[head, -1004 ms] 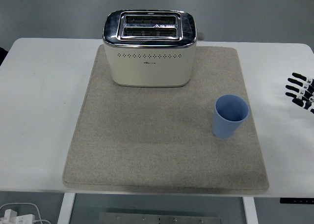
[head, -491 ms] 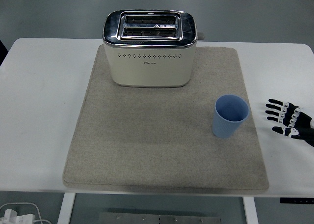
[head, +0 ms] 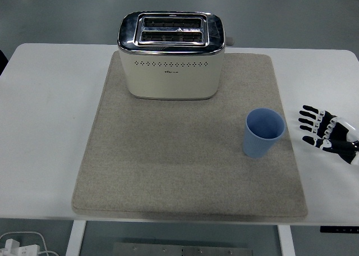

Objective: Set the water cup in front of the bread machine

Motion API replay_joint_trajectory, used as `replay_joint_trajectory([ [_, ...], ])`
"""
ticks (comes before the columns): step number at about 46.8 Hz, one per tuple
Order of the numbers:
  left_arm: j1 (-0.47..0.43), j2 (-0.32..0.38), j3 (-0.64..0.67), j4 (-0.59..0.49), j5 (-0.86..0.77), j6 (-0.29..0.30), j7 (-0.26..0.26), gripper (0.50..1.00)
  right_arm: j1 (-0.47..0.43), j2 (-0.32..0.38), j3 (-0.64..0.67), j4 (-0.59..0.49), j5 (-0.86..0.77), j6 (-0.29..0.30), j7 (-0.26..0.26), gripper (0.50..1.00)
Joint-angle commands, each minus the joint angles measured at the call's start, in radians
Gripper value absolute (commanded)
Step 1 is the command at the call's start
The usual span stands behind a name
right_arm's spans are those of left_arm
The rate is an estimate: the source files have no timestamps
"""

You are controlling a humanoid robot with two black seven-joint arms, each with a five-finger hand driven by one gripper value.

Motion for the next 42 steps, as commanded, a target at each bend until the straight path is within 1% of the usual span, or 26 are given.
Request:
replay_joint_trajectory([
  [1, 0.000, 0.000, 0.000, 0.001, 0.000, 0.000, 0.000, 1.000, -0.001, -0.001, 0.002, 0.013, 0.019, 0.001, 0.000, 0.917],
  [10, 0.000, 0.000, 0.000, 0.001, 0.000, 0.000, 0.000, 1.000, -0.007, -0.006, 0.002, 0.037, 0.045, 0.003, 0.000, 0.917],
  [21, 0.000, 0.000, 0.000, 0.001, 0.000, 0.000, 0.000, 1.000, -0.023, -0.003, 0.003, 0.041, 0.050, 0.001, 0.000, 0.917],
  [30, -0.002, 0.000, 0.000, 0.000, 0.002, 0.000, 0.000, 1.000, -0.035, -0.009, 0.020, 0.041, 0.145, 0.012, 0.000, 0.919],
  [42, -0.003, 0.000, 0.001, -0.002, 0.006, 0.000, 0.000, 1.000, -0.052, -0.007, 0.023, 0.045, 0.159, 0.016, 0.000, 0.917],
])
